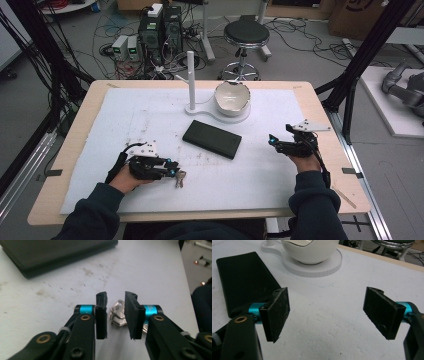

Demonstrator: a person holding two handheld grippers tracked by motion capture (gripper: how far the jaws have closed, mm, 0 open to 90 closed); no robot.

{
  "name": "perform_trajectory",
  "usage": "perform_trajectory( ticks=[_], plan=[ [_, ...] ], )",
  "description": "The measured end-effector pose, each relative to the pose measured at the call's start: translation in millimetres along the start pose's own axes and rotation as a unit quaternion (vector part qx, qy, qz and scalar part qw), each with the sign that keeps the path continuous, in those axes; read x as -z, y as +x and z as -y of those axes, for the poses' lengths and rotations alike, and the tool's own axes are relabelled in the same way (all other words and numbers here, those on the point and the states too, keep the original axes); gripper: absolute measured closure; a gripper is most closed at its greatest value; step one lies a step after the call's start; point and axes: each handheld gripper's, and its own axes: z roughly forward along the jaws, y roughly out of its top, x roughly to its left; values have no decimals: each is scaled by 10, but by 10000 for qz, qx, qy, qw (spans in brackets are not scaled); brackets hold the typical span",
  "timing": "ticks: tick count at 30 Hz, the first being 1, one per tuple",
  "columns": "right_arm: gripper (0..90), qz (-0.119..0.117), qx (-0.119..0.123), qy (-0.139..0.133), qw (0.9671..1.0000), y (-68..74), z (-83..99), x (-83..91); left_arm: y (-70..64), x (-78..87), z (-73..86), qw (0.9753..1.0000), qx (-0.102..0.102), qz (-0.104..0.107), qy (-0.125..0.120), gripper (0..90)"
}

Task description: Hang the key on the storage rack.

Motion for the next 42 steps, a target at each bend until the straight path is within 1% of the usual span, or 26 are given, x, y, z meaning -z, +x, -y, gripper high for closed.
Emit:
perform_trajectory(
  ticks=[2,3,4,8,11,12,13,14,15,16,17,19,21,22,24,28,29,30,31,32,33,34,38,39,40,42],
  plan=[
    [216,2,8,4,10000,7,0,-3,6,-19,7,10000,3,-14,90,730],
    [216,-1,4,4,10000,7,0,-3,6,-19,7,10000,3,-14,90,733],
    [216,-2,-1,17,10000,5,1,-2,14,-31,15,9999,50,-2,150,747],
    [216,-1,-15,28,10000,-3,5,-7,22,-30,17,9998,27,72,184,870],
    [216,6,-15,56,10000,-5,8,-12,27,-25,21,9997,90,130,163,873],
    [216,-7,-44,63,10000,-1,10,-13,38,-10,21,9996,218,149,119,873],
    [216,-4,-51,73,10000,-1,10,-13,43,3,19,9995,291,146,42,874],
    [216,-4,-42,65,10000,-4,11,-15,54,27,11,9995,287,149,-9,874],
    [216,4,-40,68,10000,-5,10,-14,57,51,2,9991,355,132,-172,874],
    [216,-3,-44,66,10000,-4,11,-15,57,51,2,9991,355,132,-172,875],
    [216,-2,-39,63,10000,-4,11,-16,66,91,-13,9982,436,141,-382,876],
    [216,-5,-35,66,10000,-4,11,-18,72,131,-30,9975,445,100,-542,876],
    [216,-4,-34,58,10000,-4,13,-22,71,145,-38,9973,424,74,-589,876],
    [216,-3,-34,61,10000,-4,14,-22,72,177,-61,9969,386,-44,-682,876],
    [216,-15,-86,69,9999,1,13,-15,78,216,-98,9961,337,-176,-795,877],
    [216,-41,-142,29,9999,-6,17,-15,112,339,-241,9901,329,-487,-1271,878],
    [216,-41,-142,29,9999,-6,17,-15,112,339,-241,9901,329,-487,-1271,878],
    [216,-54,-150,43,9999,2,17,-28,158,398,-325,9869,363,-546,-1477,878],
    [216,-54,-150,43,9999,2,17,-28,158,398,-325,9869,363,-546,-1477,878],
    [216,-84,-114,73,9999,14,16,-38,220,439,-424,9842,414,-670,-1587,878],
    [216,-109,-95,64,9999,18,14,-42,220,439,-424,9842,414,-670,-1587,878],
    [216,-122,-78,61,9999,19,14,-43,276,472,-537,9822,441,-768,-1658,878],
    [216,-126,-109,17,9999,-5,16,-51,382,540,-860,9802,338,-897,-1732,879],
    [216,-133,-129,14,9998,-16,17,-53,382,540,-860,9802,338,-897,-1732,878],
    [216,-134,-143,16,9998,-25,18,-54,408,554,-928,9788,345,-959,-1775,879],
    [216,-135,-144,6,9998,-34,20,-59,462,579,-1051,9774,353,-993,-1830,878]
  ],
)
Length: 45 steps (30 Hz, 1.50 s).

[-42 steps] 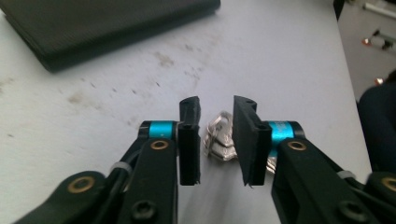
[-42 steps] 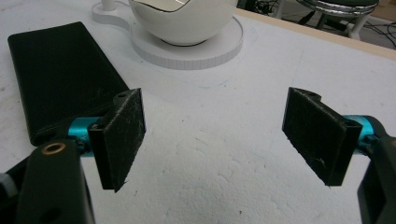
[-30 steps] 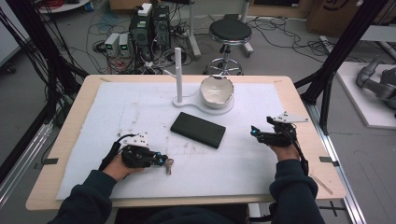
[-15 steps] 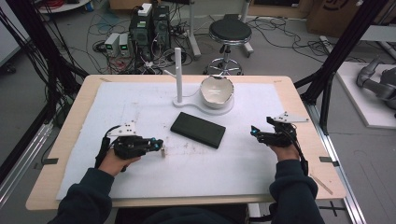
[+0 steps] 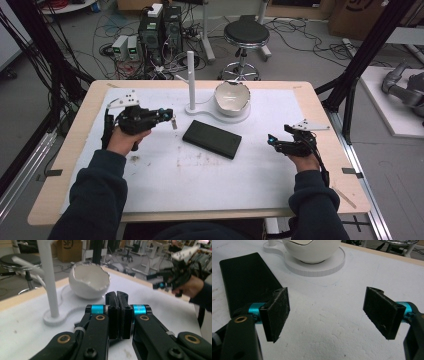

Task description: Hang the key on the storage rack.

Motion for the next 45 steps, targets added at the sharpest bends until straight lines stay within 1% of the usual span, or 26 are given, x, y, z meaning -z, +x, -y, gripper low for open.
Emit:
perform_trajectory(
  ticks=[1,2,3,4,5,6,8,9,10,12,13,14,15,17,19,21,24,27,28,29,30,32,37,43,45],
  plan=[
    [216,-13,-30,11,10000,-5,2,-1,45,-31,-110,10000,-32,-52,-11,879],
    [216,-16,-30,11,10000,-6,2,-1,57,-43,-146,9999,-43,-87,-25,878],
    [216,-9,-28,17,10000,-8,2,-2,57,-43,-146,9999,-43,-87,-25,878],
    [216,3,-58,29,10000,-8,2,-3,89,-76,-247,9997,-61,-200,-125,878],
    [216,3,-58,29,10000,-8,2,-3,89,-76,-247,9997,-61,-200,-125,878],
    [216,10,-75,22,10000,-14,3,-8,103,-106,-331,9993,-66,-280,-244,878],
    [216,11,-95,9,10000,-15,3,-7,120,-136,-421,9989,-116,-358,-265,878],
    [216,12,-115,27,9999,-11,2,-2,127,-156,-464,9988,-120,-368,-305,878],
    [216,12,-115,27,9999,-11,2,-2,127,-156,-464,9988,-120,-368,-305,878],
    [216,3,-83,23,10000,-10,1,-7,143,-229,-581,9984,-133,-425,-347,878],
    [216,6,-71,22,10000,-8,0,-11,143,-229,-581,9984,-133,-425,-347,878],
    [216,-9,-83,23,10000,-4,0,-15,162,-291,-646,9983,-123,-446,-352,878],
    [216,-6,-76,37,10000,-2,0,-16,175,-326,-677,9983,-119,-451,-349,878],
    [216,8,-64,45,10000,2,0,-18,195,-392,-729,9983,-94,-455,-352,878],
    [216,-4,-51,39,10000,0,0,-19,211,-454,-770,9984,-109,-475,-293,878],
    [216,-8,-77,42,10000,-2,0,-20,216,-484,-786,9984,-113,-484,-282,878],
    [216,-11,-87,50,9999,-8,0,-27,252,-578,-824,9985,-79,-489,-243,878],
    [216,-26,-84,67,9999,-5,1,-33,280,-621,-827,9983,-70,-545,-183,878],
    [217,-12,-77,72,9999,-8,2,-36,312,-656,-830,9981,-38,-595,-145,878],
    [217,-12,-77,72,9999,-8,2,-36,312,-656,-830,9981,-38,-595,-145,878],
    [217,-20,-81,81,9999,-12,3,-39,339,-689,-830,9980,29,-606,-172,878],
    [217,-33,-94,58,9999,-13,1,-36,352,-706,-831,9980,36,-613,-166,878],
    [217,-51,-78,43,9999,-6,-1,-40,429,-794,-827,9969,111,-776,-61,878],
    [217,-65,-82,54,9999,-5,0,-42,476,-826,-797,9956,164,-918,0,878],
    [217,-72,-95,64,9999,-6,1,-42,478,-836,-795,9949,222,-985,-42,875]
  ],
)
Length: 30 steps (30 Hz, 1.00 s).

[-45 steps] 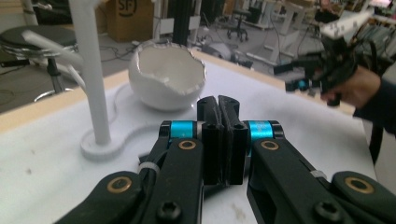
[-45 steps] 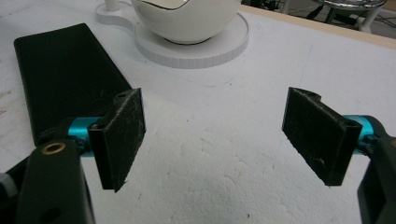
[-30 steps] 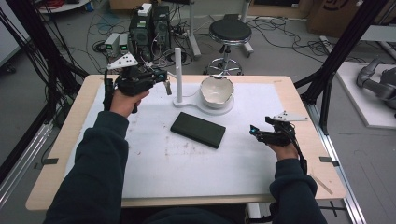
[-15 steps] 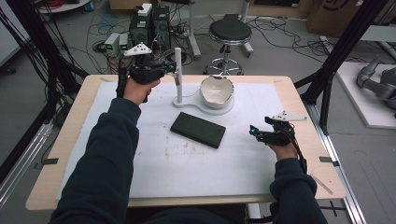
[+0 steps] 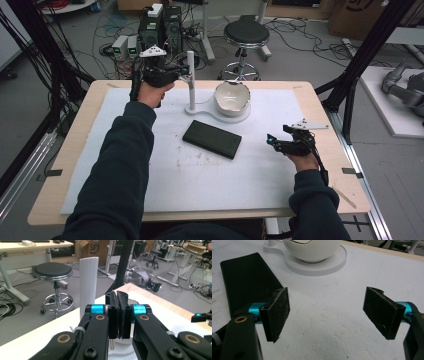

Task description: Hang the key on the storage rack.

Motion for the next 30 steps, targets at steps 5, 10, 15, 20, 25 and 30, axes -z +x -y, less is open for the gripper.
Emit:
perform_trajectory(
  ticks=[5,10,15,20,25,30],
  plan=[
    [217,5,14,7,10000,8,0,0,24,27,27,9997,119,-197,48,692],
    [217,-6,31,27,10000,14,1,-6,35,108,121,9992,106,-392,-2,622],
    [217,-16,58,54,10000,14,5,-13,-4,314,281,9988,-93,-474,-68,395],
    [217,-28,136,151,9998,41,6,-35,-31,650,562,9992,-39,-315,-255,238],
    [217,-60,202,172,9996,69,5,-50,-49,939,848,9986,-107,-419,-292,226],
    [217,-71,278,165,9995,85,2,-58,-158,1188,1146,9962,-462,-703,-244,211]
  ],
)
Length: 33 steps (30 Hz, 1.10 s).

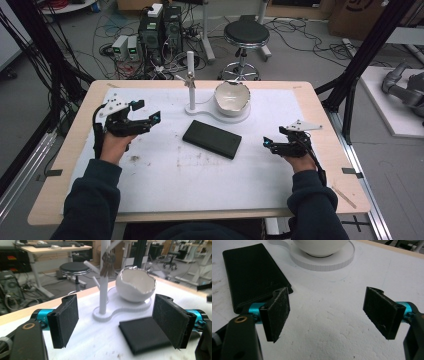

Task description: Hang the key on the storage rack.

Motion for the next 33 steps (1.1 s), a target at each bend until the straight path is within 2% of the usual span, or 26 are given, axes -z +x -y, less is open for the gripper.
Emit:
perform_trajectory(
  ticks=[4,5,6,7,9,15,18,20,25,26,33],
  plan=[
    [217,25,-20,33,10000,16,-2,-3,-61,103,188,9999,-92,-32,42,211],
    [217,25,-20,33,10000,16,-2,-3,-61,103,188,9999,-92,-32,42,211],
    [217,37,-12,33,10000,19,-4,-6,-68,122,237,9999,-96,8,82,211],
    [217,49,-24,32,10000,23,-5,-5,-73,138,306,9995,-138,107,257,211],
    [217,70,-56,34,10000,30,-8,1,-56,164,341,9995,-149,95,279,211],
    [217,132,-56,50,9999,35,-20,-16,10,221,393,9996,-30,-2,278,211],
    [217,87,-27,83,9999,69,-31,-43,37,239,406,9995,11,-39,313,211],
    [217,56,65,106,9999,92,-31,-47,40,234,406,9996,46,-27,287,212],
    [216,-57,145,14,9999,118,-39,-47,16,209,423,9993,20,25,365,215],
    [216,-95,225,10,9997,131,-40,-58,17,204,429,9992,15,24,409,216],
    [216,-123,215,20,9997,127,-42,-92,21,201,464,9986,66,67,515,224]
  ],
)
